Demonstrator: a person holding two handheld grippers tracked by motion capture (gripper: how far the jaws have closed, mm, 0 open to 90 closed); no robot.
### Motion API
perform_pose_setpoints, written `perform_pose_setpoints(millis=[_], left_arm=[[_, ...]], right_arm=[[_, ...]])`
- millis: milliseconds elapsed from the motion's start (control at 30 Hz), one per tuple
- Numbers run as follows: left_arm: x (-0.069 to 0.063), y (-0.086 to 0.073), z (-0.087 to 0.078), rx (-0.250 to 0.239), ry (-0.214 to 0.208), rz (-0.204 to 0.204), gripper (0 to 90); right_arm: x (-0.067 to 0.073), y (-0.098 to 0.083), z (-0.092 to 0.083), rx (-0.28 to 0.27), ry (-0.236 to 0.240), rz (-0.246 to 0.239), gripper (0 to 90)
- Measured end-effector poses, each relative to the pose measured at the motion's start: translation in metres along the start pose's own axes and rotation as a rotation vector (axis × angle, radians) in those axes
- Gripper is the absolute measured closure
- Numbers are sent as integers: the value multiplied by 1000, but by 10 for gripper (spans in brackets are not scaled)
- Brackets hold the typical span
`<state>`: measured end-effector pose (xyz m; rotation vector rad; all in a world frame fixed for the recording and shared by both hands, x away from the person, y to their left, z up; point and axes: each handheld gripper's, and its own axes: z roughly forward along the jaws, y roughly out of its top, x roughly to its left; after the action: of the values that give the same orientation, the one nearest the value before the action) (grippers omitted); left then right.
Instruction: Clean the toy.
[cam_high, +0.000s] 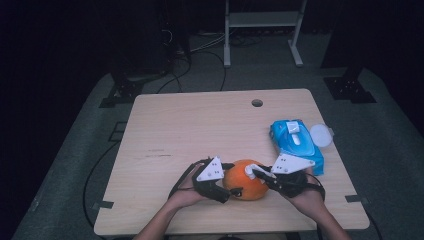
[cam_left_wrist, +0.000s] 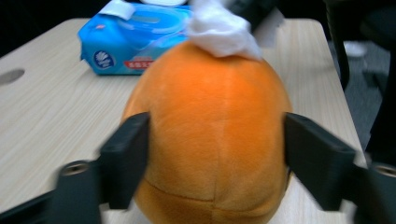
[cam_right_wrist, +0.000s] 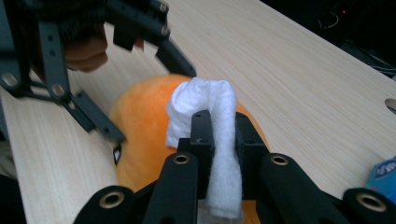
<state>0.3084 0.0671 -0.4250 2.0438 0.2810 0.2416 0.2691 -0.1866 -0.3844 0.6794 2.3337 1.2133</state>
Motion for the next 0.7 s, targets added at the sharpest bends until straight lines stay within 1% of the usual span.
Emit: perform_pose_setpoints(millis=[33,67,100,167,200,233,300,333,367,467,500,533,567,600,700], left_arm=[[4,0,1,10,-4,-44,140],[6,-2,2,6,-23,-79,182],[6,-2,3,0,-28,-76,182],[1,-1,3,-4,-18,-49,250],[-3,1,4,0,-10,-18,273],[-8,4,4,2,-2,2,289],[-14,7,5,8,1,42,299],[-18,9,6,19,3,76,300],[-21,10,7,23,5,98,300],[-25,10,8,40,10,138,300],[-25,9,7,44,8,146,300],[-24,7,6,36,3,137,301],[-23,5,6,29,0,128,304],[-21,4,6,29,0,128,305],[-17,0,4,26,-10,103,304]], right_arm=[[0,-1,0,3,-6,2,806],[-1,-2,-2,6,-17,8,805],[-1,-2,-2,6,-17,8,805],[-1,-2,-1,7,-20,8,806],[0,-1,-1,4,-23,5,806],[2,1,-1,7,-28,-2,807],[7,4,-1,-4,-23,-12,806],[11,6,-1,-11,-11,-15,806],[16,9,-1,-17,-1,-32,806],[26,14,1,-24,25,-62,806],[28,14,2,-20,28,-72,806],[28,13,2,-19,30,-74,806],[25,12,2,-22,36,-69,805],[22,11,0,-23,35,-56,805],[12,7,-6,-20,7,-34,805]])
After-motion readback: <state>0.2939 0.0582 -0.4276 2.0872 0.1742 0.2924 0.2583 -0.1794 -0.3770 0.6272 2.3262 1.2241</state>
